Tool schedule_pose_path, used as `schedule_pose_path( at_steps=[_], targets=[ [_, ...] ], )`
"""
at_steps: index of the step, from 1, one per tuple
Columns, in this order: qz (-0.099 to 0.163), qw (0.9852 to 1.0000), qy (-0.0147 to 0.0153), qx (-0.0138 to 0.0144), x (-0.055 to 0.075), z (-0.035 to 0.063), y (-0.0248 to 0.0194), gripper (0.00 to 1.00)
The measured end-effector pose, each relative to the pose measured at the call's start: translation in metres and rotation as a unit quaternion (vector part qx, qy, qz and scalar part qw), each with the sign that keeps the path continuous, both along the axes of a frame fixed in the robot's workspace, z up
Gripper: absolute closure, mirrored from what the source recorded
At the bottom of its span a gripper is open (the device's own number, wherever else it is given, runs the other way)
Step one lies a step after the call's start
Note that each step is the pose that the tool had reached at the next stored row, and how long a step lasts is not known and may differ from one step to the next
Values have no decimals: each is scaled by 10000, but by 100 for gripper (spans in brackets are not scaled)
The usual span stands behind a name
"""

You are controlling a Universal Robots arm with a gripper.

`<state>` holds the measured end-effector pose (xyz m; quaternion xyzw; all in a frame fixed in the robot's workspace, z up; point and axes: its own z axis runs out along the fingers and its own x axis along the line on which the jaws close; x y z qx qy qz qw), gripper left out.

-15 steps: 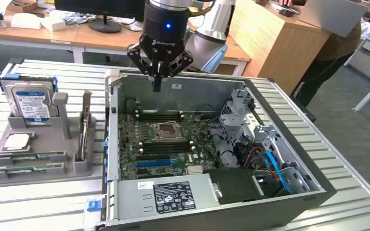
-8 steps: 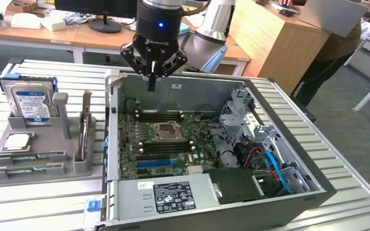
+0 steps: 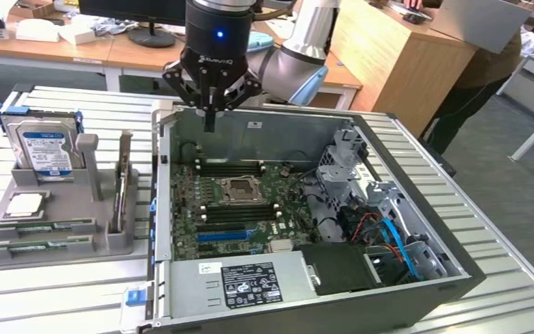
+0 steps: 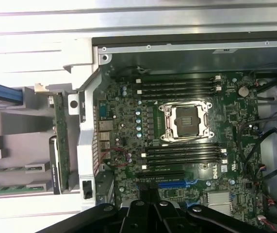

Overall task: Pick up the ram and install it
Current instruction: 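Reach for the ram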

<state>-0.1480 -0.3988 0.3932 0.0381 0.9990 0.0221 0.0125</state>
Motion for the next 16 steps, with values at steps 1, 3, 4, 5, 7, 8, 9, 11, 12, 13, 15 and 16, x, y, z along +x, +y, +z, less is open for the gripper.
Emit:
schedule_pose_path(
  at_steps=[1, 3, 4, 5, 7, 8, 9, 11, 12, 13, 15, 16],
  targets=[
    [0, 10000, 0, 0, -15, 0, 0, 90],
    [-1, 10000, 0, 0, -48, 0, 0, 90],
    [-1, 10000, 0, 0, -64, 0, 0, 90],
    [-1, 10000, 0, 0, -79, 0, 0, 90],
    [-1, 10000, 0, 0, -114, 0, 0, 90],
    [-2, 10000, 0, 0, -131, 0, 0, 90],
    [-2, 10000, 0, 0, -148, 0, 0, 90],
    [-2, 10000, 0, 0, -178, 0, 0, 90],
    [-2, 10000, 0, 0, -192, 0, 0, 90],
    [-3, 10000, 0, 0, -206, 0, 0, 90],
    [-3, 10000, 0, 0, -233, 0, 0, 90],
    [-3, 10000, 0, 0, -246, -1, 0, 90]
  ],
)
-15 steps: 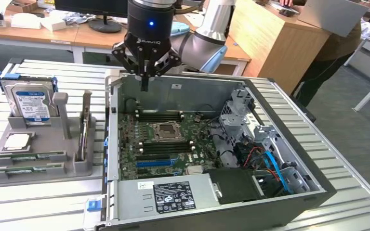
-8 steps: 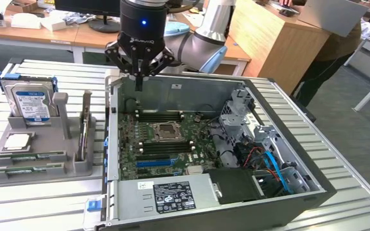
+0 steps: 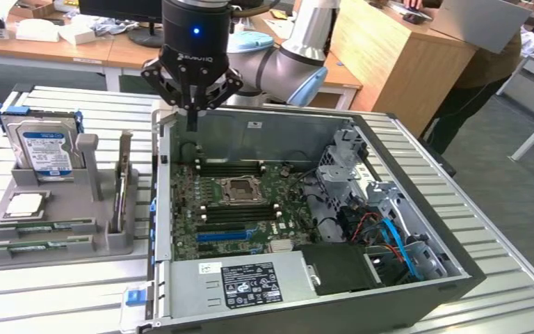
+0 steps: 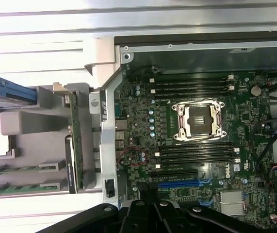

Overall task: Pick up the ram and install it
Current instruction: 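Reach for the ram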

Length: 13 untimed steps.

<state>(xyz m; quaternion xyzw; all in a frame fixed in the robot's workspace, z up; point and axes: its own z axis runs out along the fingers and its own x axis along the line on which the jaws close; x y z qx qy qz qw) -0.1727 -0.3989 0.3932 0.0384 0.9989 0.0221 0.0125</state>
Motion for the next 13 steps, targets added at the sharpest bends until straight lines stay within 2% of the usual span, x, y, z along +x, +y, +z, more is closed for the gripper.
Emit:
schedule_pose_path(
  at_steps=[13],
  targets=[
    [-1, 10000, 0, 0, -204, -1, 0, 90]
  ],
)
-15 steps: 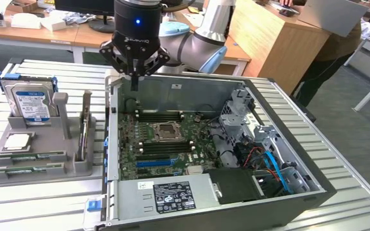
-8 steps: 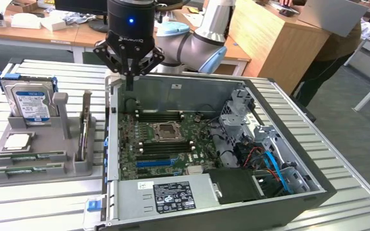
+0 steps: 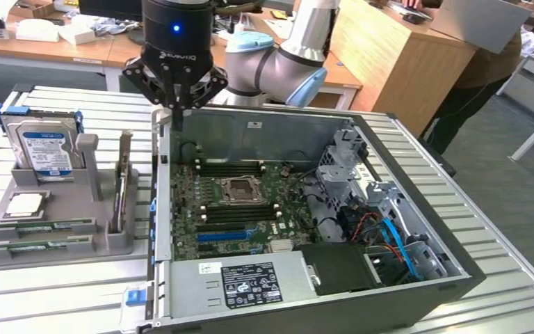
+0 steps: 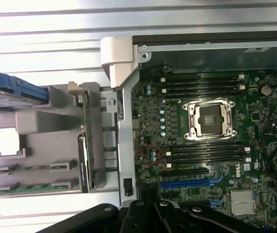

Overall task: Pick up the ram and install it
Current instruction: 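Reach for the ram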

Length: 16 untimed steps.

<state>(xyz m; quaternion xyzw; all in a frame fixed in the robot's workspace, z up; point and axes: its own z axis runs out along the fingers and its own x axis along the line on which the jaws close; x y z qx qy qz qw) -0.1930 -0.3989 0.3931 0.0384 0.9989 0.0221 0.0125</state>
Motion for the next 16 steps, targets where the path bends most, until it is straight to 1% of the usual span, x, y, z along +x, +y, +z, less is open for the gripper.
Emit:
schedule_pose_path(
  at_steps=[16],
  targets=[
    [0, 10000, 0, 0, -259, -1, 0, 90]
  ],
)
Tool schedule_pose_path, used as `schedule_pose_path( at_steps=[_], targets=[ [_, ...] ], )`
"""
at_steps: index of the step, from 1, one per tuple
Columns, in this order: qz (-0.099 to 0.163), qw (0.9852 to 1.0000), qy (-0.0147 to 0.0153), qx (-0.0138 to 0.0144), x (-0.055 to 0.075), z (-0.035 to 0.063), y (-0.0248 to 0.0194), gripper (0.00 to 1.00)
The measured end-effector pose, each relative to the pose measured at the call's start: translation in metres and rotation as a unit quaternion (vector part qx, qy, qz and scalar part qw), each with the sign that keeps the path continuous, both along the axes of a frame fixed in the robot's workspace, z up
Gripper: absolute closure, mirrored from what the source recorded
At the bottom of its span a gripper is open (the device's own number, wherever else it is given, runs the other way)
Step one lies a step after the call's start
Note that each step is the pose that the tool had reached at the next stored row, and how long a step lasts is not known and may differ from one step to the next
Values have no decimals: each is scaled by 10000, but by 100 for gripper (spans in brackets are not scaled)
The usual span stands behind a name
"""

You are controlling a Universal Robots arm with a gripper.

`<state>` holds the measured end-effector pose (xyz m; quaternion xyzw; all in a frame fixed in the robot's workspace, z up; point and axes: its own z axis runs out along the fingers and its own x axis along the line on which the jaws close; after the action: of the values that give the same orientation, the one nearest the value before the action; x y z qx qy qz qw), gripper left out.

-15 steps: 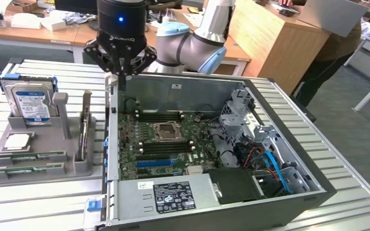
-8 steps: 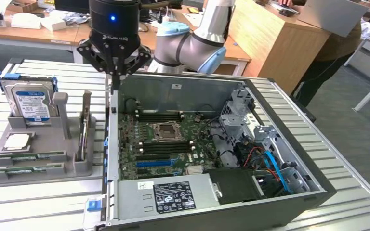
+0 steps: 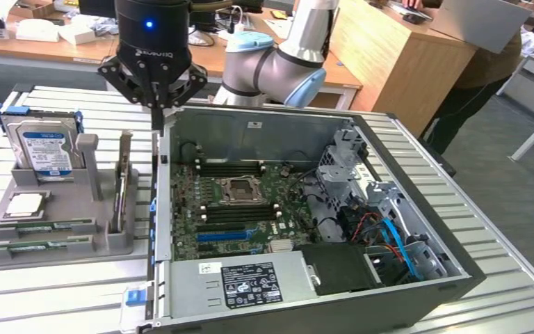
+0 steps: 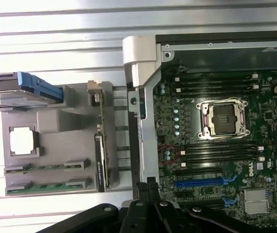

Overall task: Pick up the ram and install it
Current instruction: 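Reach for the ram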

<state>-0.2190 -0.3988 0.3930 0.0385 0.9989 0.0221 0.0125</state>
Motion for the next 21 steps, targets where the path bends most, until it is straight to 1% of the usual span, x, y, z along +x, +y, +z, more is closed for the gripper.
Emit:
schedule_pose_path(
  at_steps=[13, 21],
  targets=[
    [1, 10000, 0, 0, -231, -4, 0, 90],
    [0, 10000, 0, 0, -402, -8, 0, 90]
  ],
)
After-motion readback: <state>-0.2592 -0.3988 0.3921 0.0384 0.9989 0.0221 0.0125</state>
